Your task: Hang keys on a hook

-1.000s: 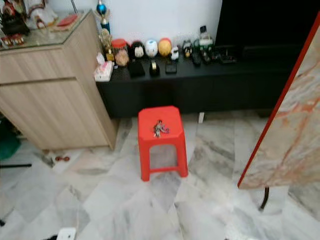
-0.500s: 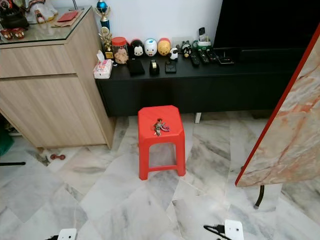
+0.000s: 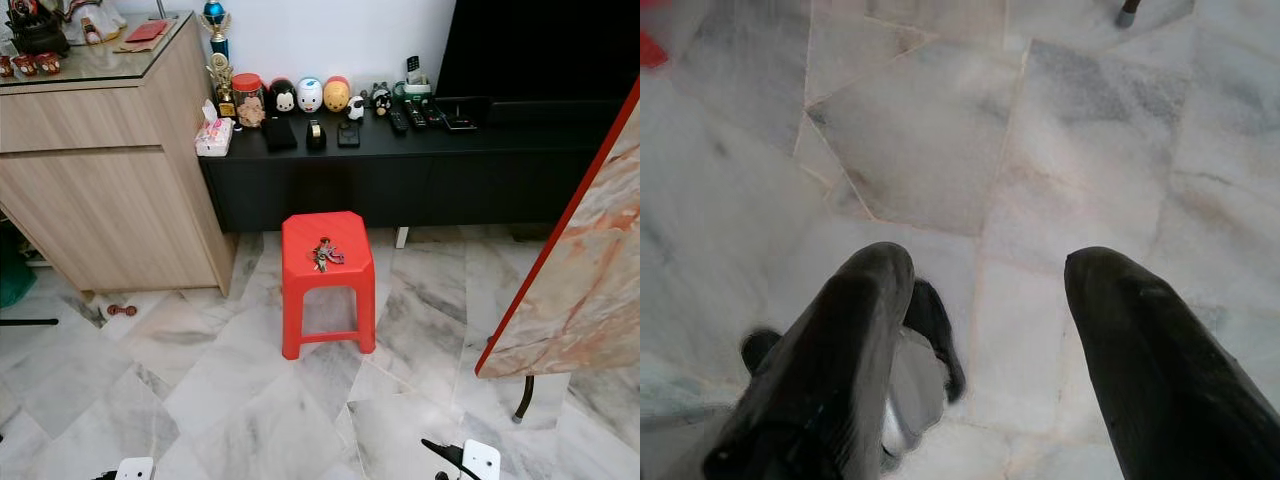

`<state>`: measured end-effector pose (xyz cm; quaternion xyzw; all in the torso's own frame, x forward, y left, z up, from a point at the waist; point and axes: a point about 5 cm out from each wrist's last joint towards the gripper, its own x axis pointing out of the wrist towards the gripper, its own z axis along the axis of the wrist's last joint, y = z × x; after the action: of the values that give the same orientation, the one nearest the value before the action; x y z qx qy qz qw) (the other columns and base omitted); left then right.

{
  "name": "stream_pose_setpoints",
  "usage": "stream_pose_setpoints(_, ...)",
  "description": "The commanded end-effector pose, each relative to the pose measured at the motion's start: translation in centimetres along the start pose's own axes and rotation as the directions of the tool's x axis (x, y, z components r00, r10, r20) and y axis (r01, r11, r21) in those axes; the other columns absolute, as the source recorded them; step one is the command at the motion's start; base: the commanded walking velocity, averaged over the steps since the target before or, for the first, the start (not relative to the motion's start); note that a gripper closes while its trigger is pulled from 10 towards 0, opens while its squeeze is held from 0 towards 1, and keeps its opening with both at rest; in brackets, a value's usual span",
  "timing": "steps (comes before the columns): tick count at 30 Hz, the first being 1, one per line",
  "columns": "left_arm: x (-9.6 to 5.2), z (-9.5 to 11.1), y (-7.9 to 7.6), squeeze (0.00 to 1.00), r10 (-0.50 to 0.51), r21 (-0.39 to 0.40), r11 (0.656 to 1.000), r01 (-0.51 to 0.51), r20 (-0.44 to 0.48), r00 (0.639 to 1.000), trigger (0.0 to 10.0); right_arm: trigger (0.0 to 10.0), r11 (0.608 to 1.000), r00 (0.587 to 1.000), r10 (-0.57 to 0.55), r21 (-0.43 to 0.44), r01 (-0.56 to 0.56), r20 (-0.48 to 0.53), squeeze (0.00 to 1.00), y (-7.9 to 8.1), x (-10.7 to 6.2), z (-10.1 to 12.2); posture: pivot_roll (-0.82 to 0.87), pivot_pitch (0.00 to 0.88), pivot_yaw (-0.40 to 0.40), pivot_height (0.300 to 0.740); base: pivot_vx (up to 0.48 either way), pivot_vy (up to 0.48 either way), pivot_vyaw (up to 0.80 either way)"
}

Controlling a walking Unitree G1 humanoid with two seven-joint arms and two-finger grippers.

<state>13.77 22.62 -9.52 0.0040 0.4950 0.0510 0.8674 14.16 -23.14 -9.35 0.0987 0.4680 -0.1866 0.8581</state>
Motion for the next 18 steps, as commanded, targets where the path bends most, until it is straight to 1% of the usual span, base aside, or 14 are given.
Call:
stream_pose_setpoints(1,-0.1,-0.3,0.1,0.0,0.003,0.002,1.0,-0.003,-0.009,1.0,10.0,10.0,0.998,0.998,-0.012,0.06,0.008,0.065,0.0,-0.7,0.1,1.2,-0.13,0.0,0.036,0.74,0.0,0.0,0.0)
stream_pose_setpoints(11,-0.1,-0.2,0.1,0.0,0.003,0.003,1.0,-0.003,-0.008,1.0,10.0,10.0,0.999,0.992,-0.012,0.052,0.006,0.125,0.0,0.1,0.3,2.9,-0.12,0.0,0.033,0.74,0.0,0.0,0.0)
stream_pose_setpoints(12,-0.1,-0.2,0.1,0.0,0.004,0.002,1.0,-0.004,-0.008,1.0,10.0,10.0,1.0,0.989,0.001,0.025,-0.005,0.15,0.0,0.5,0.3,3.3,-0.12,0.0,0.033,0.74,0.0,0.0,0.0)
stream_pose_setpoints(14,-0.1,-0.3,0.1,0.0,0.004,0.002,1.0,-0.004,-0.008,1.0,10.0,10.0,1.0,0.987,0.008,0.018,-0.011,0.16,0.0,0.7,0.3,3.5,-0.12,0.0,0.032,0.74,0.0,0.0,0.0)
stream_pose_setpoints(15,-0.1,-0.3,0.1,0.0,0.004,0.003,1.0,-0.004,-0.008,1.0,10.0,10.0,1.0,0.984,0.012,0.001,-0.012,0.179,0.0,1.0,0.3,3.8,-0.12,0.0,0.032,0.74,0.0,0.0,0.0)
stream_pose_setpoints(16,-0.1,-0.3,0.1,0.0,0.003,0.005,1.0,-0.003,-0.008,1.0,10.0,10.0,0.999,0.984,0.029,-0.031,-0.024,0.177,0.0,1.4,0.3,3.9,-0.13,0.0,0.033,0.74,0.0,0.0,0.0)
stream_pose_setpoints(17,-0.1,-0.3,0.1,0.0,0.003,0.005,1.0,-0.003,-0.008,1.0,10.0,10.0,0.999,0.984,0.029,-0.031,-0.024,0.177,0.0,1.4,0.3,3.9,-0.13,0.0,0.033,0.74,0.0,0.0,0.0)
stream_pose_setpoints(18,-0.1,-0.3,0.1,0.0,0.003,0.007,1.0,-0.003,-0.008,1.0,10.0,10.0,0.997,0.984,0.039,-0.072,-0.027,0.175,0.0,1.7,0.3,3.9,-0.12,0.0,0.033,0.74,0.0,0.0,0.0)
